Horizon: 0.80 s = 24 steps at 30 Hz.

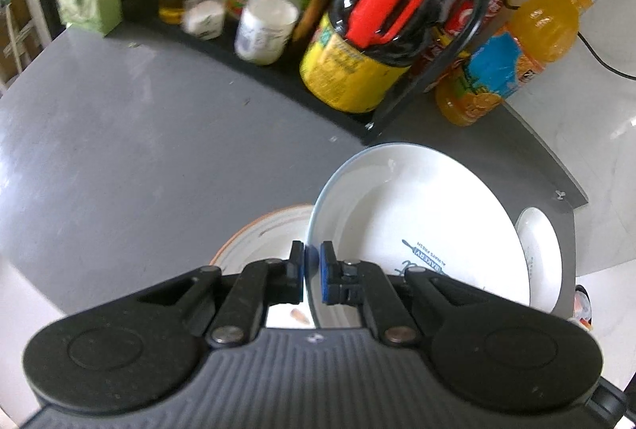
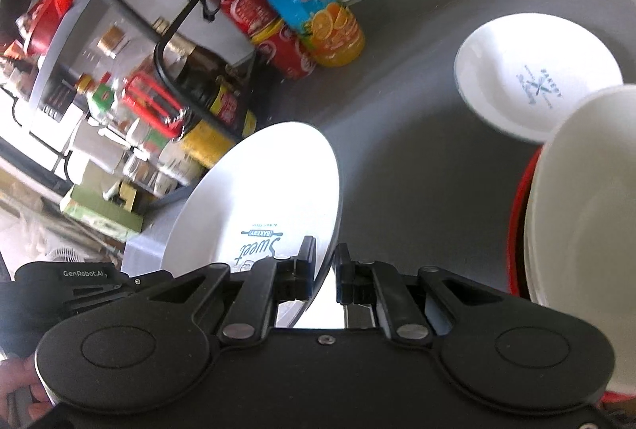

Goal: Organize plates and bowls
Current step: 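Lift the 'Sweet' plate with both tools and carry it over the orange-rimmed plate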

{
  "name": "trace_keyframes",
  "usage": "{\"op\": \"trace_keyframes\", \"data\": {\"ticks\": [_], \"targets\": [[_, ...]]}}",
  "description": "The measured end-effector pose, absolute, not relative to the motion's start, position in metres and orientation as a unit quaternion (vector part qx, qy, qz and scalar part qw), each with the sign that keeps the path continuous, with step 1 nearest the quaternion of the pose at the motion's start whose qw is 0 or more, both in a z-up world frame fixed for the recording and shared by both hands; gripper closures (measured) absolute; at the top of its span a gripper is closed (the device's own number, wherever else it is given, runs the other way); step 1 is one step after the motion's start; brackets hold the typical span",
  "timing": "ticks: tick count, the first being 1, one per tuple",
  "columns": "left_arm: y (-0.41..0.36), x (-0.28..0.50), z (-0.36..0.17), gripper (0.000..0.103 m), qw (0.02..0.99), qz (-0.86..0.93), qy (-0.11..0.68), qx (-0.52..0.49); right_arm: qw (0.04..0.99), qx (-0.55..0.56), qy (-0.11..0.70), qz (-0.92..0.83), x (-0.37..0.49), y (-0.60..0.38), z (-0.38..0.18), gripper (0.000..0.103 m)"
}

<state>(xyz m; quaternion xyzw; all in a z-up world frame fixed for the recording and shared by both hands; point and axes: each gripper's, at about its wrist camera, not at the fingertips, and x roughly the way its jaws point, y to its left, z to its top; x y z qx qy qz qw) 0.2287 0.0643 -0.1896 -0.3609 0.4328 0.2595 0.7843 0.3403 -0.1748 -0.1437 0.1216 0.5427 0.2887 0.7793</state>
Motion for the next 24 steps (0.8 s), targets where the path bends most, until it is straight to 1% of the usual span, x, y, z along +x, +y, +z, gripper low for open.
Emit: {"op": "trace_keyframes", "data": {"ticks": [12,24], "targets": [[0.047,0.187,-0.206,0.098,0.763,0.289,0.444,-0.371,0.761,0.094,0.563,0.309,0.312,-0.181,-0.157,0.094],[0.04,0.174,-0.224,0.097,0.747,0.302,0.462,-0.371,0.754,0.078,0.571,0.314,0.304,-0.179,-0.166,0.094]]}}
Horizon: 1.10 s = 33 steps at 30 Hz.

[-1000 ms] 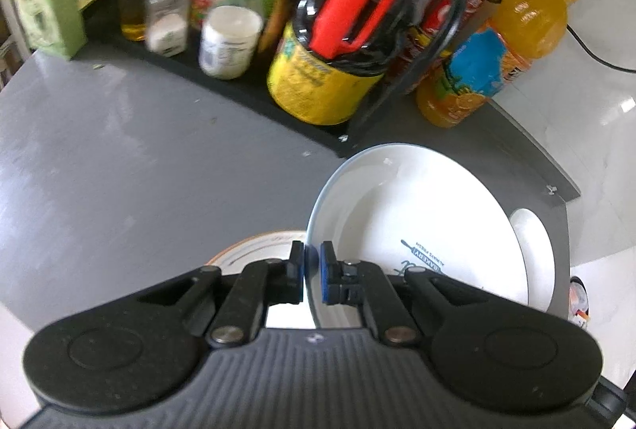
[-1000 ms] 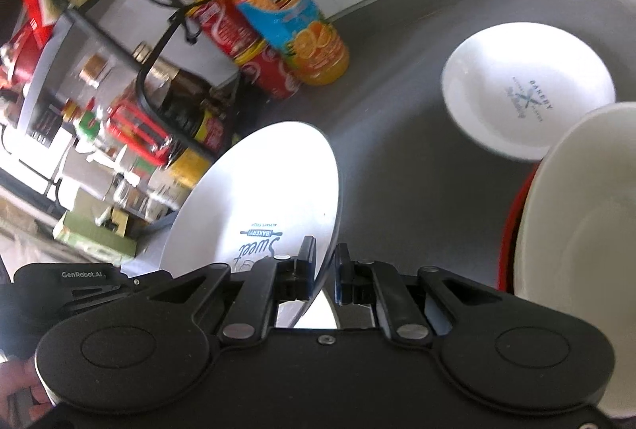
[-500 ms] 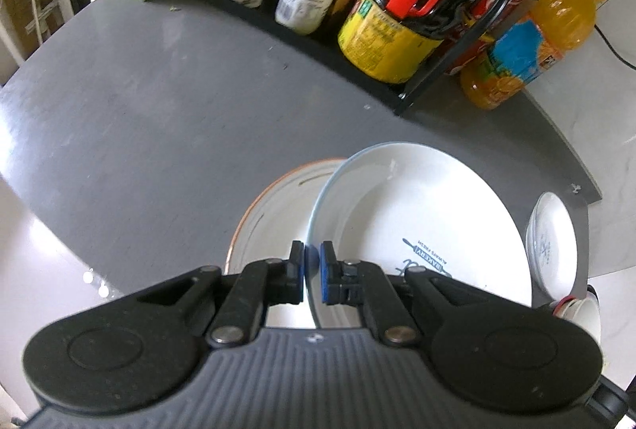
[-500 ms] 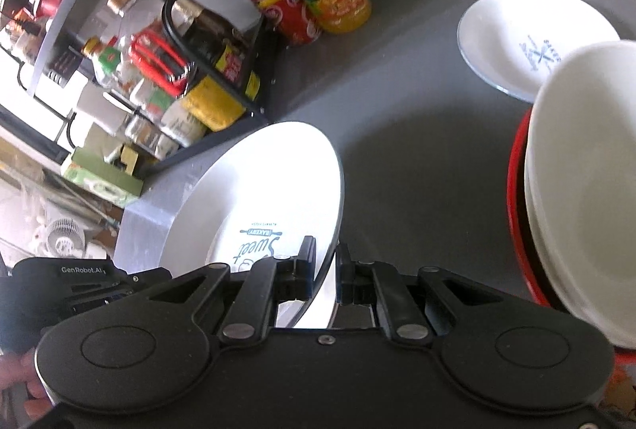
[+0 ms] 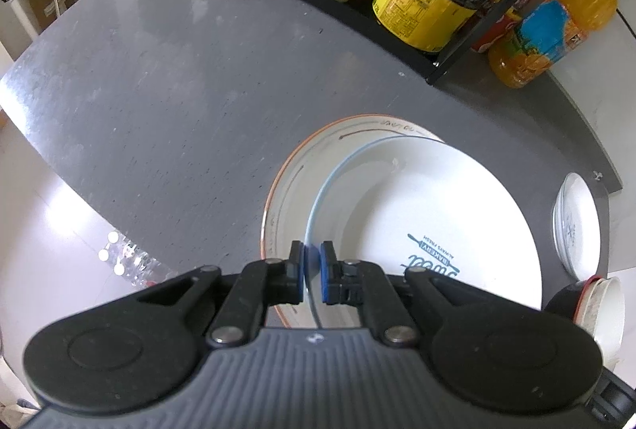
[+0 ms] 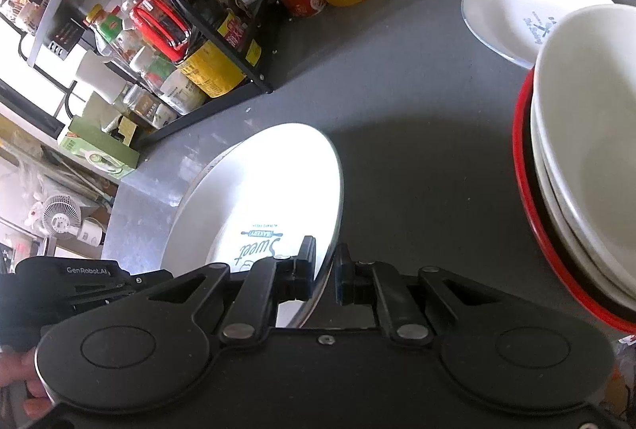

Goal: Organize plates and bowls
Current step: 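Lift the 'Sweet' plate with both tools and carry it over the orange-rimmed plate, then lower the 'Sweet' plate onto the orange-rimmed plate and open both tools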

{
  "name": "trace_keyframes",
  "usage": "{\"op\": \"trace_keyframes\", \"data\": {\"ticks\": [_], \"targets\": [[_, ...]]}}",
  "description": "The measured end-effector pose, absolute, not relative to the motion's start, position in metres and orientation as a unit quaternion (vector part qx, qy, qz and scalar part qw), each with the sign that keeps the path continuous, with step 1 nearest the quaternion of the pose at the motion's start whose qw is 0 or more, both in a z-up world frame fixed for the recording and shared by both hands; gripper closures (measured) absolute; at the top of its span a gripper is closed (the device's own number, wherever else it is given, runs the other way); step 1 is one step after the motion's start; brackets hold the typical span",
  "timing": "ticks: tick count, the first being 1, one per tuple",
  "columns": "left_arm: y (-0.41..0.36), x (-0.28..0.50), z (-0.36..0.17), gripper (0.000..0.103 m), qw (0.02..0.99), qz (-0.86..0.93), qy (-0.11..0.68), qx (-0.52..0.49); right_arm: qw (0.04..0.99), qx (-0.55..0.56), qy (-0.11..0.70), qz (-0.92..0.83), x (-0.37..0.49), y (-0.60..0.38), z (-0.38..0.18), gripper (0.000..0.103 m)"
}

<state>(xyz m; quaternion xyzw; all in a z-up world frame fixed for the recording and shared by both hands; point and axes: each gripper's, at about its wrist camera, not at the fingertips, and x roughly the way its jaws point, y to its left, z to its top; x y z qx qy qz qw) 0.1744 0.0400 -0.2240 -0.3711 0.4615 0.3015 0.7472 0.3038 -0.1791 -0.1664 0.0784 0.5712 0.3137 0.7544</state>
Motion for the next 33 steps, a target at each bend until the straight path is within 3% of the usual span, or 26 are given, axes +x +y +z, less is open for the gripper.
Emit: {"op": "trace_keyframes", "data": {"ticks": [29,33], "targets": [[0.063,0.218,-0.217,0.093,0.753,0.271,0.533,-0.276,0.754,0.051,0.585,0.295,0.299,-0.162,-0.179,0.095],[0.075,0.223,-0.205,0.081,0.762,0.26,0.525,-0.276,0.755,0.048,0.586,0.29,0.3,-0.16,-0.179,0.095]]}}
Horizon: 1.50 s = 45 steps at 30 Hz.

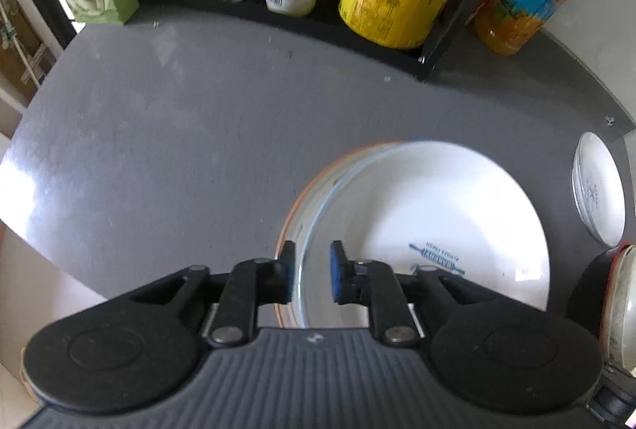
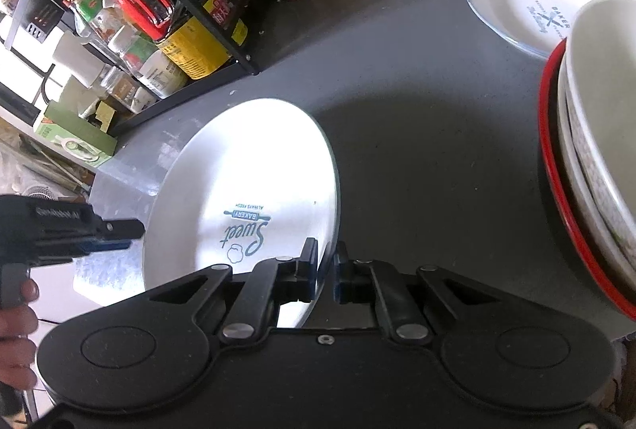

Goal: Organize plates and bowls
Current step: 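Lower the 'Sweet' plate onto the orange-rimmed plate and open both tools, then move both tools toward the white plate printed 'BAKERY'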

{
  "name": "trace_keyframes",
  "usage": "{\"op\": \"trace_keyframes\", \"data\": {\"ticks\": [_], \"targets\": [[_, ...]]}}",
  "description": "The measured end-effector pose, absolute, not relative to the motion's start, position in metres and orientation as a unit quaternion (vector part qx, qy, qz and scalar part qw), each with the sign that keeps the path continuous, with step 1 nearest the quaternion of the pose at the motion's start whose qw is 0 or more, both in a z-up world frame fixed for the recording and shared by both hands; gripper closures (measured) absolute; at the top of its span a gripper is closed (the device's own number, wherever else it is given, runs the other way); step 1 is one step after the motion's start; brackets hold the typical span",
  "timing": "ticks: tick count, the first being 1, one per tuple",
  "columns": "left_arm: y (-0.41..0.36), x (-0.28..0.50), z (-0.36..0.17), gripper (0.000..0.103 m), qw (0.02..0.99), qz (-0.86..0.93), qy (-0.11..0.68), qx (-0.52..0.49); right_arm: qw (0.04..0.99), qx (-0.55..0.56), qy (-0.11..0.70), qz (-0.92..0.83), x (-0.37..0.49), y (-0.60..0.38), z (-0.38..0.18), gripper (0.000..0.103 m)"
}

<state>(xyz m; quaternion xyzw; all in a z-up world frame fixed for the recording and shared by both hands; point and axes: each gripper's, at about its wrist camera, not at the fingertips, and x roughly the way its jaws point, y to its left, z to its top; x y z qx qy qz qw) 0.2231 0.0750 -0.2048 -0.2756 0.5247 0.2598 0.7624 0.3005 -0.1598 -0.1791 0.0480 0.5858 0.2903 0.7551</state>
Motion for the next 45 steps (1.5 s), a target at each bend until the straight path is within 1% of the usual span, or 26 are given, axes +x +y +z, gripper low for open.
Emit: {"op": "trace_keyframes", "data": {"ticks": [1,2,3,4,5,20,21,22,26,27,28,29,30,31,33,35,36,38,40,42,43,45], "targets": [[0.077,0.224,-0.204,0.071,0.763,0.259,0.525,-0.275,0.755,0.048,0.586,0.29,0.301,-0.16,-0.179,0.095],[0.079,0.225,-0.203,0.06,0.762,0.257,0.526,-0.277,0.754,0.05,0.588,0.289,0.301,-0.16,-0.18,0.095],[0.081,0.225,-0.202,0.055,0.762,0.255,0.524,-0.282,0.753,0.051,0.589,0.288,0.301,-0.159,-0.181,0.095],[0.082,0.224,-0.201,0.047,0.763,0.254,0.521,-0.286,0.753,0.05,0.59,0.287,0.301,-0.158,-0.182,0.095],[0.081,0.224,-0.202,0.045,0.764,0.253,0.52,-0.286,0.752,0.05,0.591,0.287,0.301,-0.158,-0.182,0.095],[0.078,0.227,-0.235,0.044,0.752,0.26,0.557,-0.24,0.746,0.055,0.603,0.277,0.306,-0.154,-0.19,0.093],[0.079,0.227,-0.236,0.044,0.752,0.26,0.557,-0.239,0.744,0.058,0.605,0.276,0.308,-0.154,-0.19,0.089],[0.08,0.227,-0.236,0.044,0.752,0.26,0.558,-0.237,0.746,0.06,0.604,0.274,0.309,-0.156,-0.189,0.086],[0.08,0.231,-0.231,0.044,0.754,0.254,0.558,-0.237,0.754,0.073,0.595,0.268,0.313,-0.162,-0.18,0.085],[0.079,0.233,-0.228,0.044,0.756,0.253,0.556,-0.234,0.754,0.078,0.594,0.269,0.315,-0.165,-0.178,0.081],[0.078,0.235,-0.225,0.044,0.758,0.255,0.555,-0.229,0.755,0.083,0.592,0.269,0.316,-0.166,-0.176,0.074],[0.077,0.237,-0.221,0.044,0.759,0.258,0.553,-0.225,0.758,0.085,0.589,0.267,0.318,-0.168,-0.174,0.07],[0.076,0.239,-0.218,0.044,0.761,0.257,0.551,-0.226,0.762,0.087,0.586,0.263,0.319,-0.169,-0.171,0.06],[0.075,0.242,-0.215,0.044,0.764,0.254,0.548,-0.228,0.767,0.087,0.58,0.26,0.32,-0.171,-0.167,0.053],[0.072,0.247,-0.208,0.044,0.769,0.252,0.54,-0.229,0.778,0.086,0.566,0.26,0.324,-0.174,-0.159,0.05],[0.068,0.254,-0.201,0.044,0.776,0.25,0.531,-0.23,0.786,0.086,0.554,0.26,0.328,-0.178,-0.15,0.044],[0.066,0.258,-0.197,0.044,0.781,0.248,0.524,-0.231,0.791,0.088,0.548,0.258,0.33,-0.18,-0.146,0.039],[0.062,0.265,-0.19,0.044,0.792,0.247,0.507,-0.234,0.801,0.095,0.533,0.257,0.334,-0.186,-0.136,0.032],[0.056,0.277,-0.182,0.043,0.807,0.242,0.493,-0.219,0.812,0.097,0.519,0.248,0.339,-0.191,-0.128,0.018],[0.049,0.288,-0.176,0.037,0.816,0.233,0.484,-0.212,0.823,0.096,0.505,0.242,0.341,-0.196,-0.122,0.015],[0.046,0.292,-0.175,0.031,0.819,0.228,0.48,-0.216,0.826,0.099,0.501,0.24,0.343,-0.199,-0.12,0.015],[0.04,0.302,-0.171,0.028,0.825,0.219,0.475,-0.216,0.829,0.104,0.497,0.233,0.346,-0.204,-0.117,0.013]]}}
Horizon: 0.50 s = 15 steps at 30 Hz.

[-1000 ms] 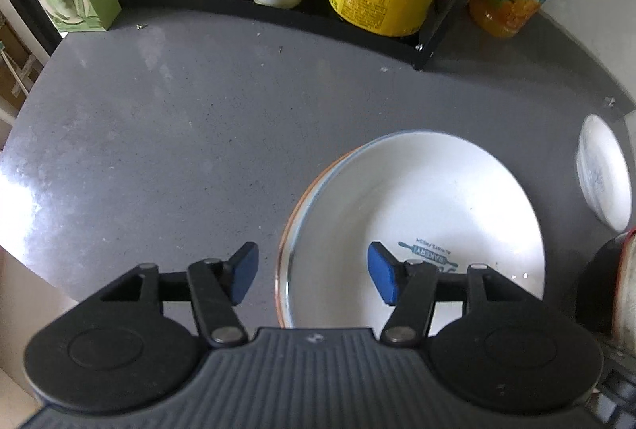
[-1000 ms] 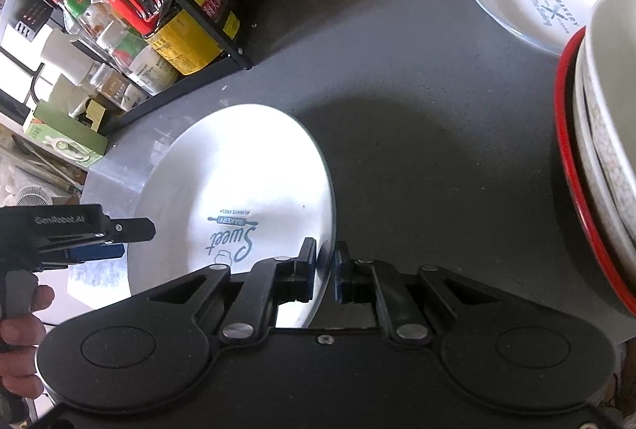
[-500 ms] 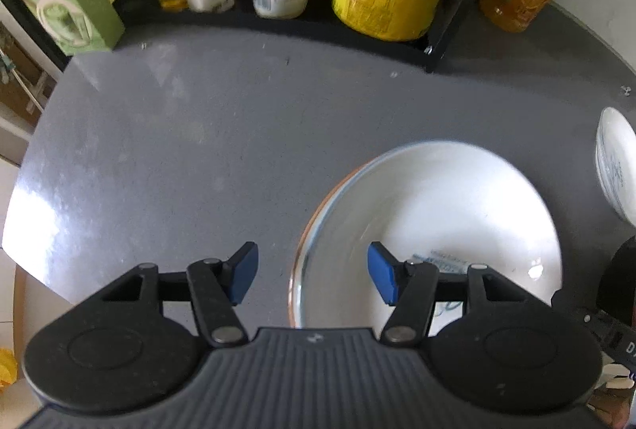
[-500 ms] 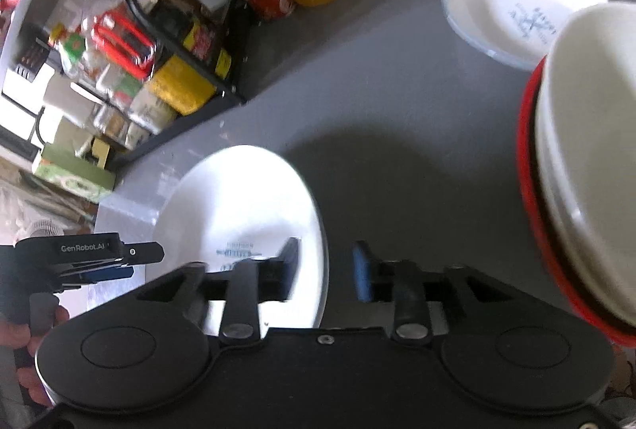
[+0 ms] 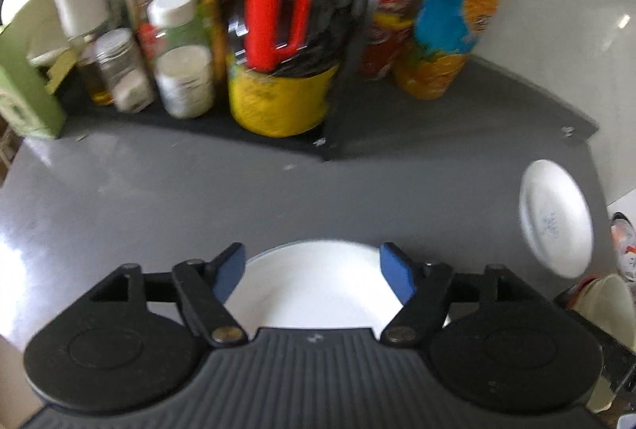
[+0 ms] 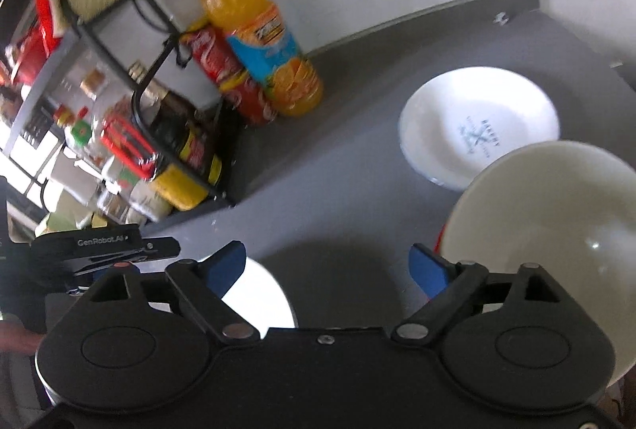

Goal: Organize plates and bowls
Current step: 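Move both tools toward the white plate printed 'BAKERY'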

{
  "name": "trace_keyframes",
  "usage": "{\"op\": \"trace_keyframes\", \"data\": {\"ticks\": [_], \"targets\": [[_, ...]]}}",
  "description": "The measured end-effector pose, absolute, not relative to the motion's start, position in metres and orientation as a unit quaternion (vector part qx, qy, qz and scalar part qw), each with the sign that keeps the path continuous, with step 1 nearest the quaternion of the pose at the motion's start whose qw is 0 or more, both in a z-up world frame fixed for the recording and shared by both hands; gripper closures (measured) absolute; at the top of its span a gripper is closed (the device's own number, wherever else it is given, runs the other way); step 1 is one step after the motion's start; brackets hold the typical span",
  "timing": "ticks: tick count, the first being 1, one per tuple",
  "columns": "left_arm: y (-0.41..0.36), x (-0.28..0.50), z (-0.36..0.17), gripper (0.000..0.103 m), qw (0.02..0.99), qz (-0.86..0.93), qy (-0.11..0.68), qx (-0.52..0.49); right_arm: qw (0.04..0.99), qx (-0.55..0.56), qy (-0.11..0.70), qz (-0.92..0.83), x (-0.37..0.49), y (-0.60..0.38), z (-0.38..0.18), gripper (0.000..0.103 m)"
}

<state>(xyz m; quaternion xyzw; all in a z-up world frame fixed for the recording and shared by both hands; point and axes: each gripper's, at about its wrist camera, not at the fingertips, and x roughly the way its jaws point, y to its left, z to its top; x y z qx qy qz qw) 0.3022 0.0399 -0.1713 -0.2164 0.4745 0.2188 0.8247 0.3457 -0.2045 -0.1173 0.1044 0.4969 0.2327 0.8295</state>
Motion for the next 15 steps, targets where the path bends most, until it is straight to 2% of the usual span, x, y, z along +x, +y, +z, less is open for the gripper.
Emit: {"op": "trace_keyframes", "data": {"ticks": [8,11,15], "targets": [[0.011,0.344,-0.161,0.027,0.837,0.165,0.473,-0.221,0.847,0.122,0.477,0.198,0.357,-0.231,-0.108,0.008],[-0.004,0.359,-0.155,0.026,0.847,0.142,0.468,-0.208,0.855,0.126,0.47,0.182,0.361,-0.243,-0.103,0.001],[-0.017,0.375,-0.155,0.02,0.846,0.121,0.472,-0.219,0.86,0.134,0.464,0.164,0.367,-0.257,-0.098,0.0]]}}
